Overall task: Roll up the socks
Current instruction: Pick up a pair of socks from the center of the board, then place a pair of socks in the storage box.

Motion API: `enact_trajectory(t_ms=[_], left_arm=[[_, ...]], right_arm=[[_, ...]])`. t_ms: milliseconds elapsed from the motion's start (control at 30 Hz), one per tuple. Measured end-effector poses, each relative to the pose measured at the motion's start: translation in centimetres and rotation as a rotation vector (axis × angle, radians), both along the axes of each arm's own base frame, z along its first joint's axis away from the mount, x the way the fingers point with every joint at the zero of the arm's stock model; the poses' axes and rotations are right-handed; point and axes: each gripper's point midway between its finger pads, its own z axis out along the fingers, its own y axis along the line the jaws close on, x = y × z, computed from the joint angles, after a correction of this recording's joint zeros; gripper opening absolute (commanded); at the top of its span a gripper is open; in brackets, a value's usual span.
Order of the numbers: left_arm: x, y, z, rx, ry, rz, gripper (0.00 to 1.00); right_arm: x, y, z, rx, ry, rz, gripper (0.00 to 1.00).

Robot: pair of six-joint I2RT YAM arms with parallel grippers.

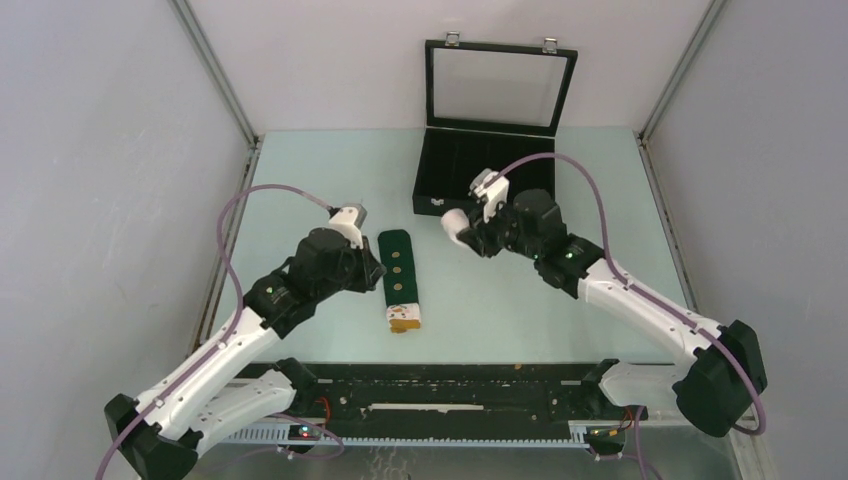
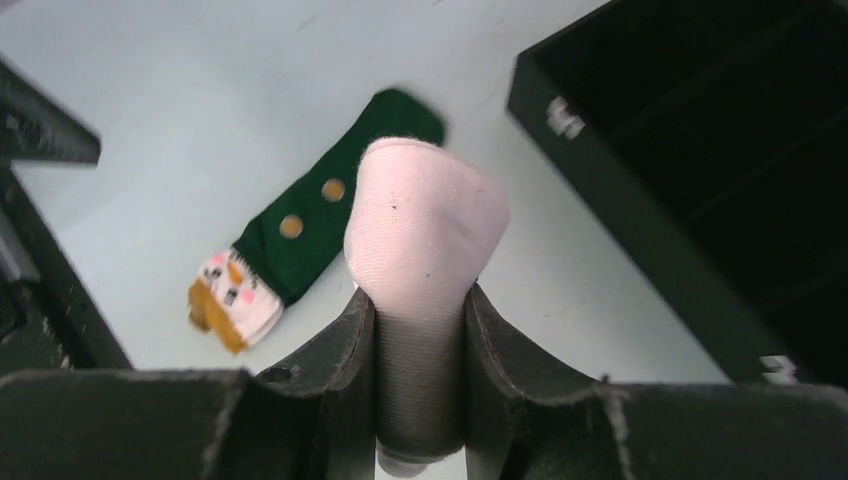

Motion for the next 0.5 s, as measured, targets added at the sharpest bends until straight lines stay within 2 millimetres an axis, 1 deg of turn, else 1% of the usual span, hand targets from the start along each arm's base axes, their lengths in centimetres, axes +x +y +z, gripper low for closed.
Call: enact_trajectory(t_ms=[100,200,300,400,500], left_arm=[[-0.1,0.7,0.0,0.024,-0.005,0.013,0.00],[-0.3,1.3,-0.3,0.048,-0.001,0.024,0.00],[-0.4,1.9,-0.5,0.069,-0.003,0.030,0.00],[-0.5,2.6,-0.3,0.092,-0.009,0.038,0.00],[-0.5,3.0,0.5,0.099,-0.030,0.042,0.00]], right_arm=[[2.0,-0.9,3.0,0.028,-0.055,-0.073,0.00],[3.5,-1.6,5.3,0.046,-0.101,-0.129,0.00],[4.8,-2.3,6.9,0.046,-0.138,-0.180,0.00],[5.9,-3.2,7.1,0.031,-0.153,-0.224,0.00],[7.2,-4.6,6.5,0.001,-0.152,-0.290,0.00]])
